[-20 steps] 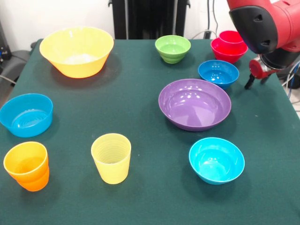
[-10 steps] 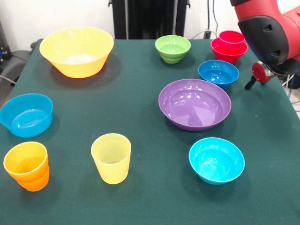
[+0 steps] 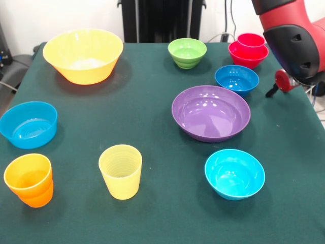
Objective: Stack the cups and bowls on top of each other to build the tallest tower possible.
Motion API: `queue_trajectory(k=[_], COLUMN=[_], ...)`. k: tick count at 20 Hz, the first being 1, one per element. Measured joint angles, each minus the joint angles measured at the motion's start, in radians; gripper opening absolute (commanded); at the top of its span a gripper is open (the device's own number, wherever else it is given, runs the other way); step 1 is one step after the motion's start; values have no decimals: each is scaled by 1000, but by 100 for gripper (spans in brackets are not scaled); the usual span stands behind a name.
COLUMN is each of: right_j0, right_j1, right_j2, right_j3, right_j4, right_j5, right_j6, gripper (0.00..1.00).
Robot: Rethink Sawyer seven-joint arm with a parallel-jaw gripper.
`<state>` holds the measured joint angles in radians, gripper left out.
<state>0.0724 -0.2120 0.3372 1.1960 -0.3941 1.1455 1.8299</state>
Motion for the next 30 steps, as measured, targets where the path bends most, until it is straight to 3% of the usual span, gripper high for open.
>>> queue_trajectory(k=[30], right_j0=[2], right_j1=[94], right_j2=[19], right_j3=[-177], right_j4=[21], right_j5=[208], right_j6=[0], gripper=[100])
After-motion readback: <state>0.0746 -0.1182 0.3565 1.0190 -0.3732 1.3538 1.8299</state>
